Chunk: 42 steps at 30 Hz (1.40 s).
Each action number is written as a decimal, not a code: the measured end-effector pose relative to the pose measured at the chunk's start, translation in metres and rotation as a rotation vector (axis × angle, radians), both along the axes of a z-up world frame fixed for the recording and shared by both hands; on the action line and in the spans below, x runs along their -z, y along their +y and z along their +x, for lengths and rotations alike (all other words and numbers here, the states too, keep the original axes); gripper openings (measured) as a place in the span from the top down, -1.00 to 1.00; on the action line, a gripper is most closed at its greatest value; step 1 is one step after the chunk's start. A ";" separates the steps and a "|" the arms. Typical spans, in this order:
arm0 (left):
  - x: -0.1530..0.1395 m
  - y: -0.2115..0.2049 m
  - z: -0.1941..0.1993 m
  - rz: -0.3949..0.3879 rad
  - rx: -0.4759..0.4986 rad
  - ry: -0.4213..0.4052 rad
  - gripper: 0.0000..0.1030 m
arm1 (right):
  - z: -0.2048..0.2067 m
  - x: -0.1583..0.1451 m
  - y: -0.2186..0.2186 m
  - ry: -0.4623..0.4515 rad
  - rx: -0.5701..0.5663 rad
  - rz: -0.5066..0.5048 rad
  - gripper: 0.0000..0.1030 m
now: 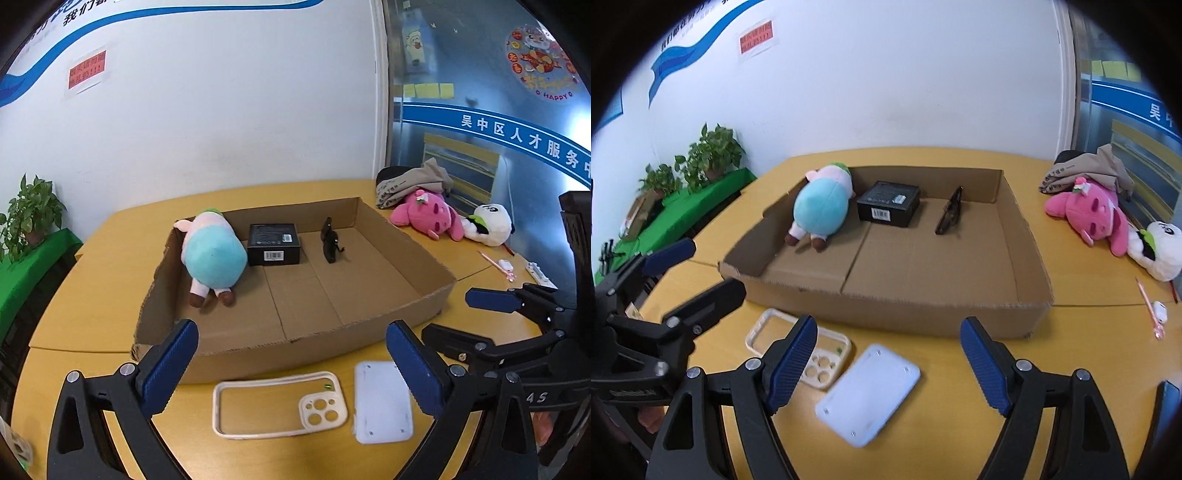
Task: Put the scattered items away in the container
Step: 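Open both grippers to release the sunglasses and withdraw, then move both grippers to the white phone case and close on it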
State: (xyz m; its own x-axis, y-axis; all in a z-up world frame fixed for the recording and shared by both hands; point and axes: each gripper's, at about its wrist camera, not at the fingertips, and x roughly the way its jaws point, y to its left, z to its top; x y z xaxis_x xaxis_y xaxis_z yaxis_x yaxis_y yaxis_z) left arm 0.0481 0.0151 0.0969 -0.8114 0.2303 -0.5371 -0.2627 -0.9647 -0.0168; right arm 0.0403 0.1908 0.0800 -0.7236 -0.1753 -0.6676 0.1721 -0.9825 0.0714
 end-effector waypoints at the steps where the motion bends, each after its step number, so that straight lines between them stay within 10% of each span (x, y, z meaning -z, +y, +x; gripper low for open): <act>1: 0.000 0.000 0.000 0.004 -0.004 0.001 -1.00 | 0.002 0.000 0.000 0.001 -0.001 0.006 -0.55; 42: 0.028 0.009 -0.007 0.054 0.003 -0.083 -1.00 | -0.005 0.027 0.011 -0.044 -0.039 -0.001 -0.55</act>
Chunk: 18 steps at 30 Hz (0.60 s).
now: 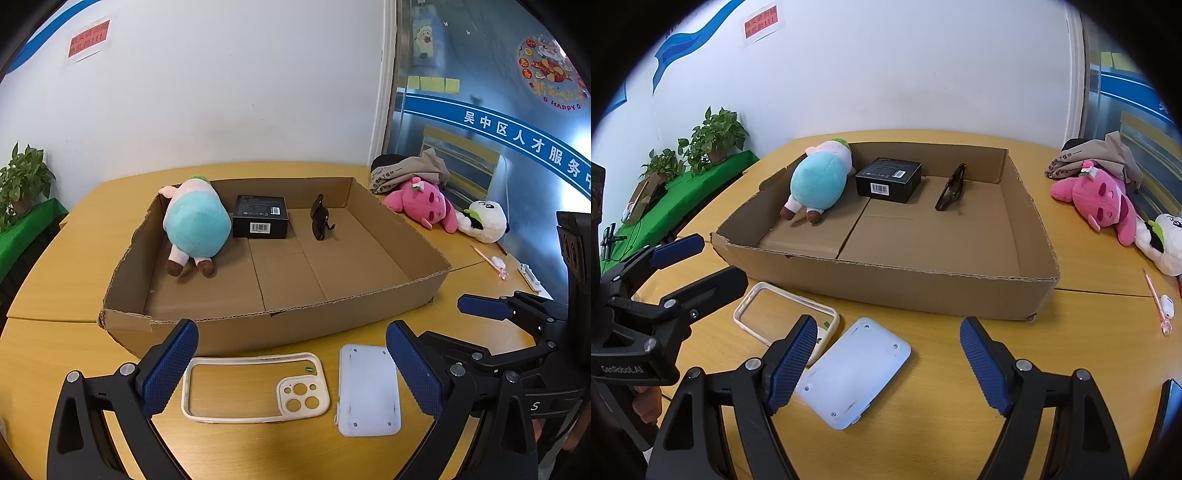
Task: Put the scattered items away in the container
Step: 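Move both grippers to the white phone case and close on it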
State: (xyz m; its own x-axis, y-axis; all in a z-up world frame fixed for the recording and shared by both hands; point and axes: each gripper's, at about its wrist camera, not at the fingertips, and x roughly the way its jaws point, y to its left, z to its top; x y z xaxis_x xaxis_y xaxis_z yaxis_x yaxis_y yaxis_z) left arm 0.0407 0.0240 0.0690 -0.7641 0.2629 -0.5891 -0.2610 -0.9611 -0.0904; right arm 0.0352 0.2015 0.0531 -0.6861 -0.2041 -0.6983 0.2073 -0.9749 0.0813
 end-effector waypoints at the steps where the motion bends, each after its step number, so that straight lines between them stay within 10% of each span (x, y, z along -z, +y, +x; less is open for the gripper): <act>1: 0.000 0.000 0.000 -0.005 -0.003 0.001 -1.00 | 0.000 0.001 0.000 0.001 -0.001 -0.001 -0.55; 18: 0.038 0.003 -0.004 0.069 0.099 -0.161 -1.00 | -0.004 0.053 0.013 -0.183 -0.094 -0.078 -0.55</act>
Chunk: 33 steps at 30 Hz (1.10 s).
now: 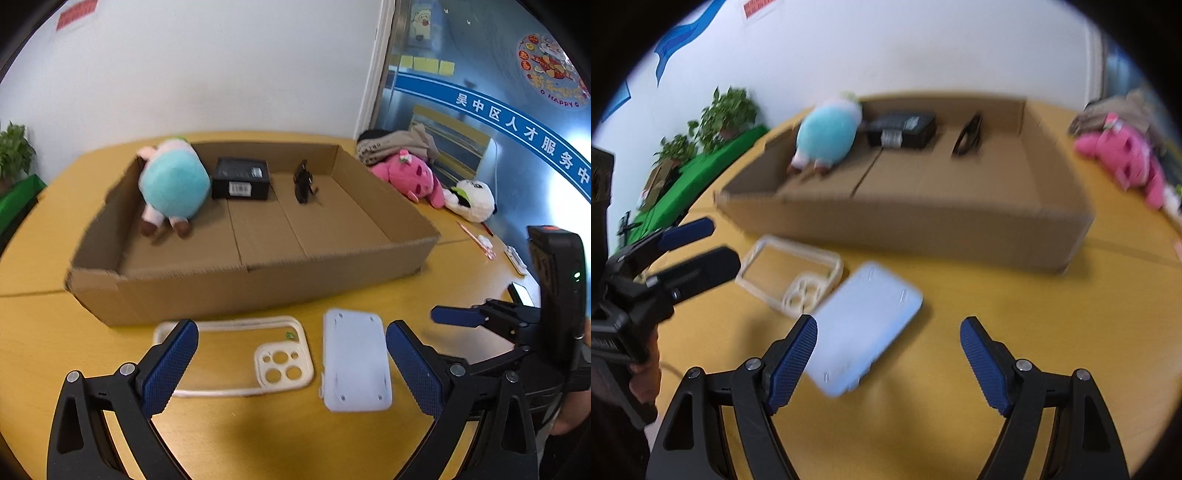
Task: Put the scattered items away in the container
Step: 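Move both grippers to the white phone case and close on it, then lift the white phone case with both grippers and lower it into the box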
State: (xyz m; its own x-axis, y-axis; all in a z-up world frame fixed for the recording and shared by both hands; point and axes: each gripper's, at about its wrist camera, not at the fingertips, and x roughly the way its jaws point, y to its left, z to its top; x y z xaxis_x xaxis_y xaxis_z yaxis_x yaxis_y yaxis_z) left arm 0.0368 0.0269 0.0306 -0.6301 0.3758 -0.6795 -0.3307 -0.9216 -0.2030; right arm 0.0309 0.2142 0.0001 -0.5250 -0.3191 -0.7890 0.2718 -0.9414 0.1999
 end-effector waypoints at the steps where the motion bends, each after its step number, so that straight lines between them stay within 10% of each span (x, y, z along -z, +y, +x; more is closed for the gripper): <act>1: 0.006 0.000 -0.001 0.022 0.020 -0.027 -1.00 | 0.000 0.008 0.001 -0.029 -0.010 -0.015 -0.55; 17: 0.068 0.034 -0.004 0.157 0.196 -0.280 -0.27 | -0.032 0.039 0.006 -0.174 0.004 -0.285 -0.52; 24: 0.069 0.036 -0.005 0.164 0.189 -0.294 -0.01 | -0.033 0.043 -0.004 -0.152 0.023 -0.272 0.13; 33: 0.073 0.017 -0.002 0.242 0.159 -0.334 0.18 | -0.024 0.047 0.001 -0.160 0.061 -0.310 0.26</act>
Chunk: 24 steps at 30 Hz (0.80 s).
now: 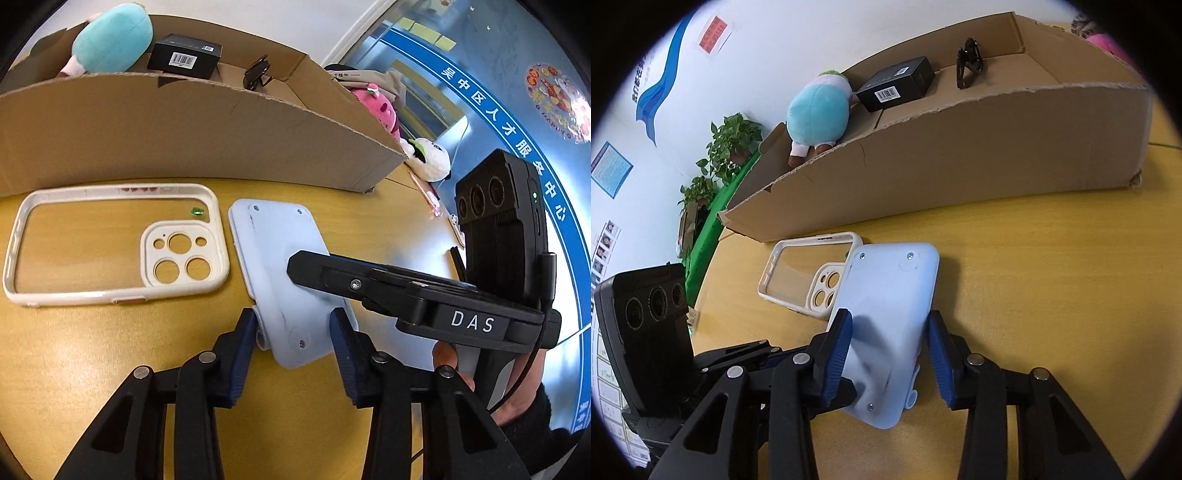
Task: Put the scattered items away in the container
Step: 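Lift the white phone case with both grippers and lower it into the box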
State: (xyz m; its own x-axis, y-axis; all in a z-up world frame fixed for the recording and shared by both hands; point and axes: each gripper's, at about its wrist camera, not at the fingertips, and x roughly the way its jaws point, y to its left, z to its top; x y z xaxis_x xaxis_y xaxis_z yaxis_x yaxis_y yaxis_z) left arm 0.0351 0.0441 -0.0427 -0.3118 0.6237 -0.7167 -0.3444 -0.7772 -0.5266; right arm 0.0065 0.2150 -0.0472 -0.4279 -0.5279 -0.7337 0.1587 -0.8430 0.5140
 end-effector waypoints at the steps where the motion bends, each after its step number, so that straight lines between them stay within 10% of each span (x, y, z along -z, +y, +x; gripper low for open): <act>1: 0.000 -0.001 0.001 0.006 -0.003 -0.004 0.19 | 0.002 0.000 0.001 0.001 0.007 -0.007 0.27; 24: -0.021 -0.008 0.004 -0.010 -0.038 0.064 0.45 | 0.022 -0.034 0.003 0.108 0.010 -0.019 0.50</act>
